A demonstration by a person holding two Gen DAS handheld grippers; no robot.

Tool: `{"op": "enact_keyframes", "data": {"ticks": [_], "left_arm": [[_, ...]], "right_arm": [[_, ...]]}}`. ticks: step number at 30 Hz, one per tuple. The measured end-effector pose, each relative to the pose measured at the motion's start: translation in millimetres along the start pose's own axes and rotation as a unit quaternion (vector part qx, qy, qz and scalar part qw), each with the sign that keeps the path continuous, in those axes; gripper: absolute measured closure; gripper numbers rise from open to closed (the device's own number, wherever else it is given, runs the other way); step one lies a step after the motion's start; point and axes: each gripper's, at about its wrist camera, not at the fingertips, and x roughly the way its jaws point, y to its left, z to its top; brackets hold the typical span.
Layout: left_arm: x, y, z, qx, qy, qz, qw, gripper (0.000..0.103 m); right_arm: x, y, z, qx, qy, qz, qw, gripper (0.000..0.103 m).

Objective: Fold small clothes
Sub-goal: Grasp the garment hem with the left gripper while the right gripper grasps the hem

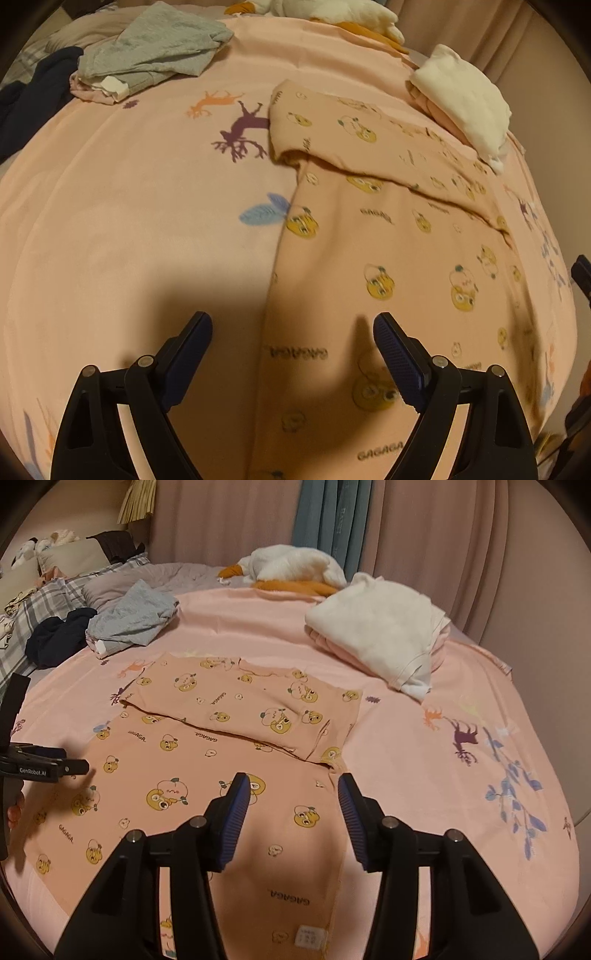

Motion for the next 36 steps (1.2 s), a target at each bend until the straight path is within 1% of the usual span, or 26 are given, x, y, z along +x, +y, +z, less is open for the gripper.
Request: {"op": "enact_keyframes", "data": {"ticks": [3,4,5,7,8,9,10,11,12,14,15,16,18,21,22,24,26,28,29,30,32,34,36], "left_arm": [[-1,-2,-5,-0.002,0.003,-0.003,1.0,0.015],[-2,-2,-7,-0.003,0.004,-0.004,1.0,0.015],[-3,-2,-8,-0.003,0.004,-0.006,1.0,0.015],[-4,-1,-12,-0.006,0.005,-0.016,0.9998,0.015],[-5,-1,-13,-0.006,0.005,-0.019,0.9998,0.015],[-6,0,-15,-0.007,0.005,-0.022,0.9997,0.015],[-7,2,-17,-0.008,0.005,-0.028,0.9996,0.015],[-8,2,-18,-0.007,0.005,-0.031,0.9995,0.015],[-9,4,-18,-0.008,0.005,-0.037,0.9993,0.015],[-10,6,-18,-0.008,0.003,-0.045,0.9989,0.015],[-10,8,-18,-0.013,0.002,-0.054,0.9985,0.015],[-10,9,-17,-0.016,0.001,-0.062,0.998,0.015],[-7,12,-15,-0.023,0.003,-0.08,0.9965,0.015],[-5,13,-13,-0.03,0.003,-0.103,0.9942,0.015],[-5,12,-13,-0.029,0.003,-0.121,0.9923,0.015],[-4,10,-13,-0.025,0.007,-0.142,0.9896,0.015],[-1,7,-12,-0.02,0.011,-0.148,0.9887,0.015],[-2,7,-12,-0.021,0.011,-0.152,0.988,0.015],[-3,8,-13,-0.023,0.012,-0.159,0.987,0.019],[-5,8,-15,-0.024,0.014,-0.17,0.9851,0.021],[-6,9,-19,-0.021,0.018,-0.177,0.9838,0.03],[-9,11,-27,-0.019,0.023,-0.185,0.9822,0.035],[-13,15,-35,-0.025,0.028,-0.201,0.9788,0.04]], "right_arm": [[-5,-2,-5,0.005,0.002,-0.001,1.0,0.049],[-4,-4,-8,0.01,0.008,0.0,1.0,0.044],[0,-9,-12,0.023,0.023,0.007,0.999,0.041],[11,-24,-27,0.07,0.061,0.04,0.995,0.041],[14,-30,-33,0.09,0.074,0.054,0.992,0.041],[19,-39,-42,0.122,0.093,0.073,0.986,0.041],[25,-54,-54,0.166,0.112,0.1,0.975,0.041],[28,-64,-64,0.197,0.123,0.12,0.965,0.041],[29,-69,-71,0.215,0.129,0.13,0.959,0.041],[32,-84,-91,0.259,0.142,0.153,0.943,0.04],[31,-85,-97,0.269,0.144,0.154,0.94,0.04],[32,-90,-105,0.284,0.149,0.159,0.934,0.04],[32,-92,-113,0.3,0.143,0.181,0.926,0.041],[35,-91,-116,0.314,0.138,0.213,0.915,0.044],[36,-89,-115,0.315,0.138,0.224,0.912,0.047],[42,-83,-114,0.315,0.139,0.244,0.907,0.049],[48,-79,-112,0.319,0.138,0.257,0.902,0.053],[55,-81,-110,0.333,0.136,0.273,0.892,0.057],[59,-81,-111,0.343,0.138,0.283,0.885,0.061],[61,-80,-112,0.348,0.142,0.288,0.881,0.062],[59,-80,-115,0.351,0.147,0.304,0.874,0.068],[56,-80,-121,0.351,0.158,0.317,0.867,0.072],[50,-79,-129,0.353,0.167,0.332,0.859,0.074]]}}
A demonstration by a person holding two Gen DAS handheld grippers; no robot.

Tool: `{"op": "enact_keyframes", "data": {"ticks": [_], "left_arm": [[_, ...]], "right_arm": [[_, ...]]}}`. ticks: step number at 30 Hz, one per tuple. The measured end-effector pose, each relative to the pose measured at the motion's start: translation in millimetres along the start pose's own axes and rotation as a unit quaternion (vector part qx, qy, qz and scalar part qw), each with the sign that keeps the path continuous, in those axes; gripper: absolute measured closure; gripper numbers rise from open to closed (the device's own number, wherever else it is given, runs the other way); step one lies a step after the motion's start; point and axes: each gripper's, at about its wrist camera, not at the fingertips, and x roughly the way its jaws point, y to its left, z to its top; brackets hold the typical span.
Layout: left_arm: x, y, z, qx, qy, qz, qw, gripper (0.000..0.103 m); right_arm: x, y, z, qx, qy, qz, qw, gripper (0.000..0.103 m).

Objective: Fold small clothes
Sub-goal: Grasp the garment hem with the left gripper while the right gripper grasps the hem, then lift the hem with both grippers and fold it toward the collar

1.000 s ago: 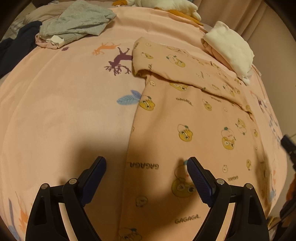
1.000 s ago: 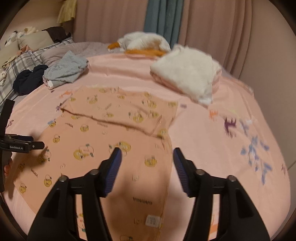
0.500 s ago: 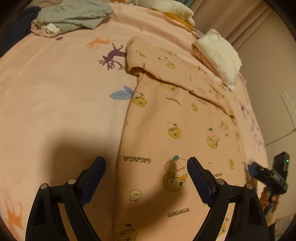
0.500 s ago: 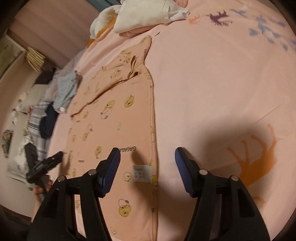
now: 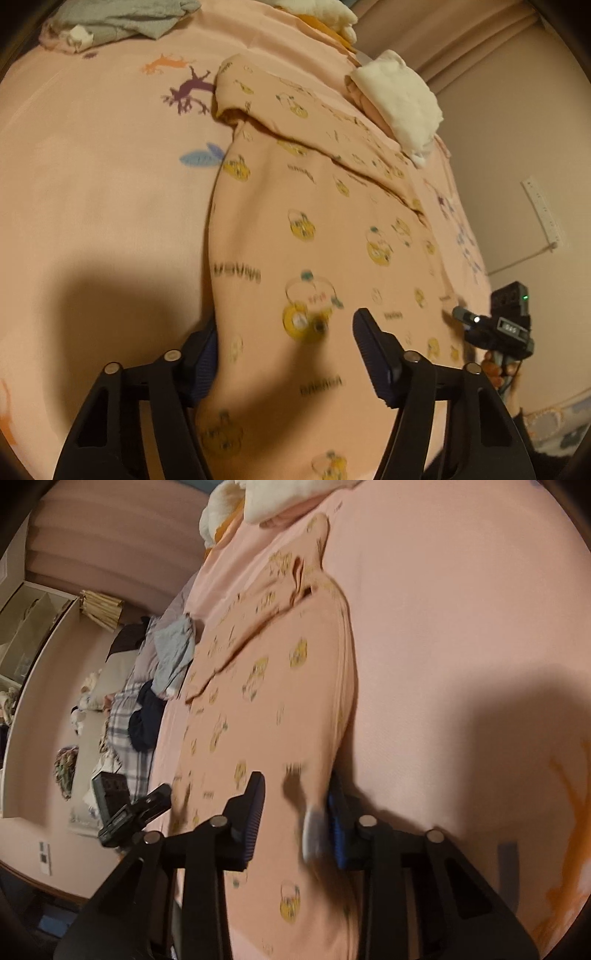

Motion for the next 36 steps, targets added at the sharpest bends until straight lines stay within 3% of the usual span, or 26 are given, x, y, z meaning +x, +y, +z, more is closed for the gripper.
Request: {"op": "enact_keyframes", "data": {"ticks": [5,9,11,14,16,19,23,31,36], "left_arm": [[-9,2,-21,-0.008,0.018,-0.036,0.9992,0.042],[-10,-5,-29,0.007,0.026,-0.026,0.9993,0.047],[-3,-9,-22,0.008,0.028,0.004,0.9996,0.069],[3,-6,-15,-0.002,0.028,0.015,0.9995,0.092],[6,-3,-13,-0.014,0.03,0.025,0.9991,0.097],[-7,-4,-17,-0.017,0.013,0.012,0.9997,0.099],[-31,-7,-22,-0.021,-0.013,-0.02,0.9995,0.099],[-41,-16,-20,-0.021,-0.024,-0.044,0.9985,0.101],[-55,-26,-24,-0.003,-0.044,-0.043,0.9981,0.101]], "right_arm": [[-11,-3,-26,0.001,0.028,0.024,0.999,0.076],[-10,1,-36,-0.009,0.032,0.02,0.999,0.076],[-3,4,-35,-0.014,0.032,0.009,0.999,0.079],[7,9,-29,-0.029,0.032,-0.013,0.999,0.097],[12,13,-27,-0.037,0.027,-0.023,0.999,0.099],[8,19,-26,-0.046,0.017,-0.026,0.998,0.097],[-9,25,-29,-0.052,-0.01,0.0,0.999,0.098],[-17,29,-33,-0.055,-0.027,0.022,0.998,0.099],[-26,48,-40,-0.099,-0.042,0.043,0.993,0.099]]}}
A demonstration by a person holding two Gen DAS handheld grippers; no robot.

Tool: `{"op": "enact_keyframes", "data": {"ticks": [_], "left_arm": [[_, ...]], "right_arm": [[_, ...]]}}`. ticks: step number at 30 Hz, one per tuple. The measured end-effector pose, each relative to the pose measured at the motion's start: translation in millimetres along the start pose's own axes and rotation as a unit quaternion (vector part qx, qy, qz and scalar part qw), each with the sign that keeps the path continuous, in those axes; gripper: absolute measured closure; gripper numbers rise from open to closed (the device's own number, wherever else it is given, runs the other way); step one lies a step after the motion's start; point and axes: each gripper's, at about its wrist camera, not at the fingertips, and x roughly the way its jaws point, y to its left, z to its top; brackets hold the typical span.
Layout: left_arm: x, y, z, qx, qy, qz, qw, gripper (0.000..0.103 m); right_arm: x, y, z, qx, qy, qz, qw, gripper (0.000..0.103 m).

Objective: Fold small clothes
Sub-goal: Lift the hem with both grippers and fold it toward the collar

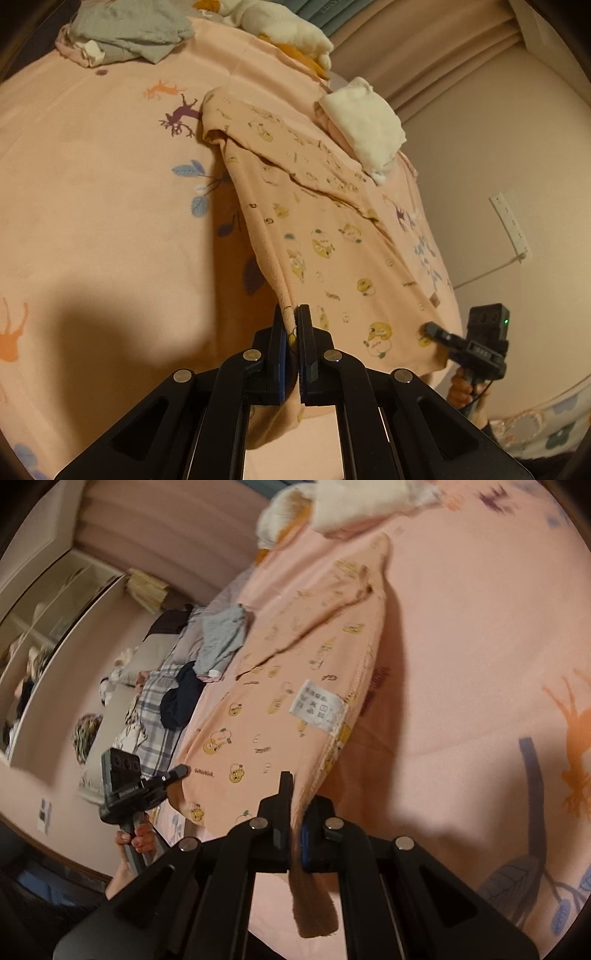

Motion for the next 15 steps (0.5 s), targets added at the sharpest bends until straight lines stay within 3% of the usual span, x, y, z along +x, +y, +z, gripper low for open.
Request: {"op": "enact_keyframes", "data": {"ticks": [8,15], "left_arm": [[-18,-13,-13,0.028,0.018,0.014,0.9993,0.101],[-40,-13,-37,0.018,0.042,0.024,0.9987,0.101]], "right_arm": [[-17,13,-13,-0.021,0.012,0.009,1.0,0.1],[-45,21,-35,-0.028,0.036,0.002,0.999,0.099]]}}
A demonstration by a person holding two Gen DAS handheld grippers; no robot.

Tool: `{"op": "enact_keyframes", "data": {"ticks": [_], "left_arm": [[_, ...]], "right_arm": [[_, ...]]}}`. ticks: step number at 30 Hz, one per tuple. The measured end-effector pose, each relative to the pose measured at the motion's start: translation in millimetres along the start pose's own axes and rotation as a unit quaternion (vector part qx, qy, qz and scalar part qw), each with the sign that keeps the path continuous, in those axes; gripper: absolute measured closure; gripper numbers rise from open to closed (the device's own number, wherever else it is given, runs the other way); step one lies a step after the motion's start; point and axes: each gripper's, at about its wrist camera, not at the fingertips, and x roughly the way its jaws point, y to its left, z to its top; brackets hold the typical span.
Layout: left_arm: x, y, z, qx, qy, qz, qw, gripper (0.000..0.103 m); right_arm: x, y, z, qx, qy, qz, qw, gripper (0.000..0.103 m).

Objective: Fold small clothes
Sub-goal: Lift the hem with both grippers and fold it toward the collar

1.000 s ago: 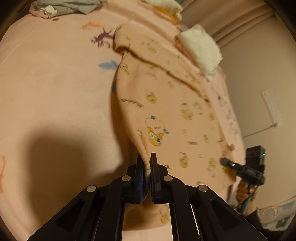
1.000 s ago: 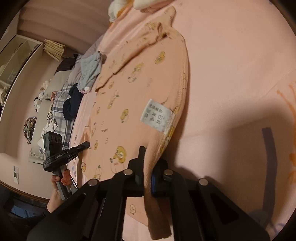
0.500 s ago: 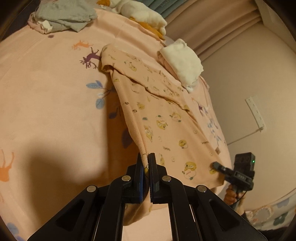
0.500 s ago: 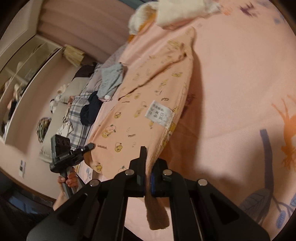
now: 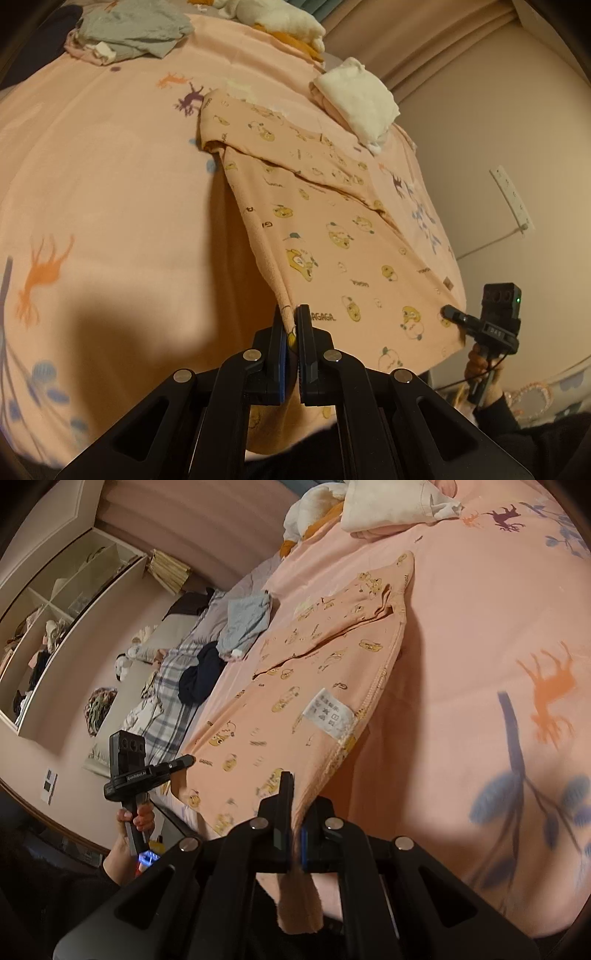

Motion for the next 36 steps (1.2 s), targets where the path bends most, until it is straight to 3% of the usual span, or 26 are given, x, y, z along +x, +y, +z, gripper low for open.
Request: {"op": "enact_keyframes", "data": {"ticks": [3,7,11,15,22,28,32,36], "left_arm": [[-2,-3,-5,-0.003,0.011,0.005,0.9999,0.101],[-1,-2,18,-0.016,0.001,-0.004,0.9999,0.102],[-2,-7,60,-0.012,-0.03,-0.008,0.9994,0.102],[1,-12,110,-0.004,-0.065,-0.004,0.9979,0.102],[45,8,193,-0.029,-0.072,0.014,0.9969,0.102],[105,41,232,-0.065,-0.049,0.053,0.9953,0.102],[140,64,244,-0.109,-0.022,0.067,0.9915,0.102],[149,76,241,-0.13,-0.004,0.066,0.9894,0.102]], "right_arm": [[-4,9,-5,-0.014,0.014,0.005,1.0,0.099],[-4,12,12,-0.017,0.0,0.029,0.999,0.099],[3,11,54,-0.018,-0.041,0.051,0.998,0.098],[9,12,99,-0.034,-0.077,0.042,0.996,0.098],[34,-16,185,-0.009,-0.108,0.016,0.994,0.098],[78,-64,235,0.051,-0.097,-0.031,0.993,0.097],[105,-101,243,0.101,-0.066,-0.076,0.99,0.095],[112,-123,239,0.139,-0.043,-0.085,0.986,0.088]]}}
